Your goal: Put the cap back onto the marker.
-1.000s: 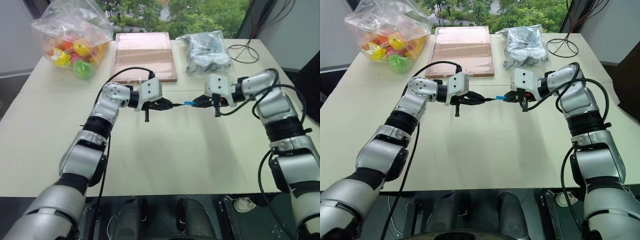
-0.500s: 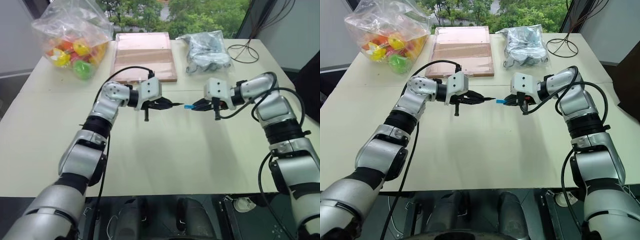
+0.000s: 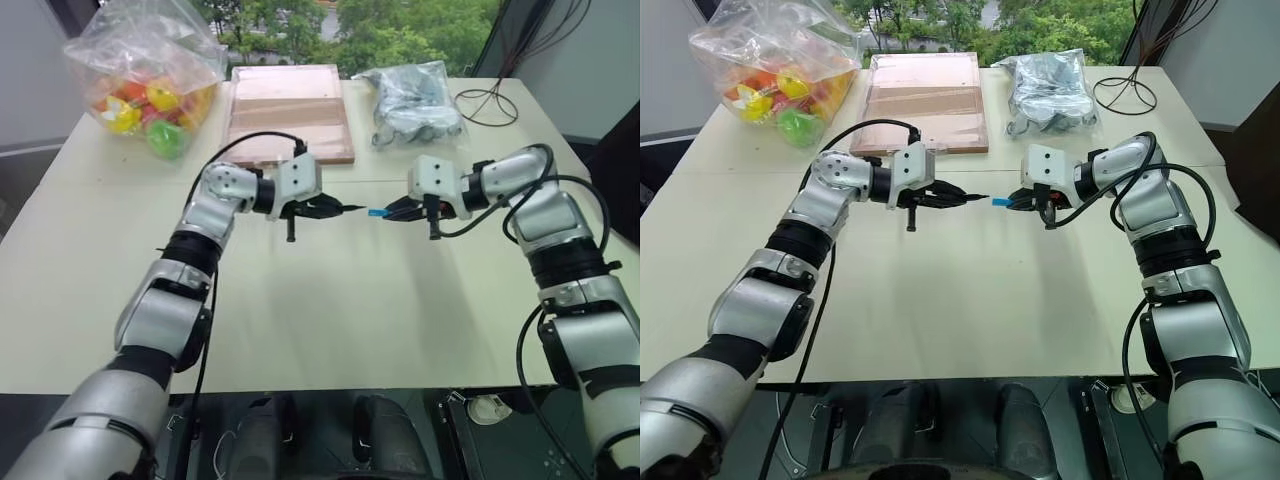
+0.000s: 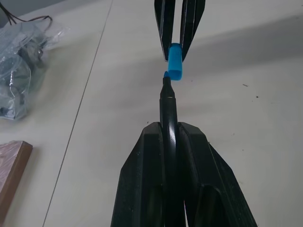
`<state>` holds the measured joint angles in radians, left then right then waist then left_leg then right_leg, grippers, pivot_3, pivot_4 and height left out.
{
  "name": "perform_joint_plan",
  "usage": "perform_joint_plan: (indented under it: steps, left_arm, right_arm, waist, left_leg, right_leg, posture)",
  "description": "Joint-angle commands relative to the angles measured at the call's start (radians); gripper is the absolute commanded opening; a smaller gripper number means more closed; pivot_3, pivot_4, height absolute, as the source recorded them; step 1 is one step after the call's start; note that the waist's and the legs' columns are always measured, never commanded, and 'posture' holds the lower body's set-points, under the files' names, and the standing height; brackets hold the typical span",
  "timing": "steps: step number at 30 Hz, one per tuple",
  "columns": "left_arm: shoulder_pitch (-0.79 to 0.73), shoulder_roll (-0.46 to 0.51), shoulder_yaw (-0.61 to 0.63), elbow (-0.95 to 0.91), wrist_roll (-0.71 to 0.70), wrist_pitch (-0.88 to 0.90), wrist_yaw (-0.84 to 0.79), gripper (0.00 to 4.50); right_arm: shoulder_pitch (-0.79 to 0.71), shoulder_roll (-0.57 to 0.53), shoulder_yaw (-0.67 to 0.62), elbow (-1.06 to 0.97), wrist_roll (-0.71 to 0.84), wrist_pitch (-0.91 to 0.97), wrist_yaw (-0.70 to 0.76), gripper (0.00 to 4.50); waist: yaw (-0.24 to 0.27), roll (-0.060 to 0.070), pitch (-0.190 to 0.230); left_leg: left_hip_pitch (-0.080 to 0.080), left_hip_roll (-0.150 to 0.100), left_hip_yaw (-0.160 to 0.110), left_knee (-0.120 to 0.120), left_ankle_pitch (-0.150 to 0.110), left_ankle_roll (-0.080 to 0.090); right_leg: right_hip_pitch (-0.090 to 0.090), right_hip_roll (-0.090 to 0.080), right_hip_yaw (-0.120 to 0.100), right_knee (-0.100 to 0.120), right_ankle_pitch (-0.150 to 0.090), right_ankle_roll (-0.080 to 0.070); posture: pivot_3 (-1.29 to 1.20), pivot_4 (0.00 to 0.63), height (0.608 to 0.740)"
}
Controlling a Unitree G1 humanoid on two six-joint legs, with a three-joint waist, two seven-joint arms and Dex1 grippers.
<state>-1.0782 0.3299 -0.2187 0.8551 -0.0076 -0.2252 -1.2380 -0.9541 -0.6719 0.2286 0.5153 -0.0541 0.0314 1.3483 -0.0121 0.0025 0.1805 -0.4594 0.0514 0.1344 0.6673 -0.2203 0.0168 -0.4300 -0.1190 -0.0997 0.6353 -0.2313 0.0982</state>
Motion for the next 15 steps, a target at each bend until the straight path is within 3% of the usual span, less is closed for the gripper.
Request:
perform_joint_plan:
  steps: [1,15]
  left_arm:
    - [-0.01,0.007,0.011,-0.031,-0.002,-0.014,-0.001,0.0]
    - [0.0,-0.004,0.004,-0.037,0.0,-0.012,-0.001,0.0]
  right_arm:
    - [-0.032,-0.009,-0.02,-0.009,0.013,-0.014,-0.007,0.03]
    - [-0.036,-0.006,-0.021,-0.023,0.018,-0.009,-0.011,0.03]
  waist:
    - [0.0,0.0,0.0]
    - [0.0,0.0,0.0]
  left_leg:
    - [0.0,0.0,0.0,0.0,0.0,0.0]
    - [0.0,0.0,0.0,0.0,0.0,0.0]
  right_leg:
    - [0.0,0.0,0.0,0.0,0.0,0.0]
    - [0.0,0.0,0.0,0.0,0.0,0.0]
  posture:
    - [0.0,0.15,0.74]
    - [0.0,0.15,0.74]
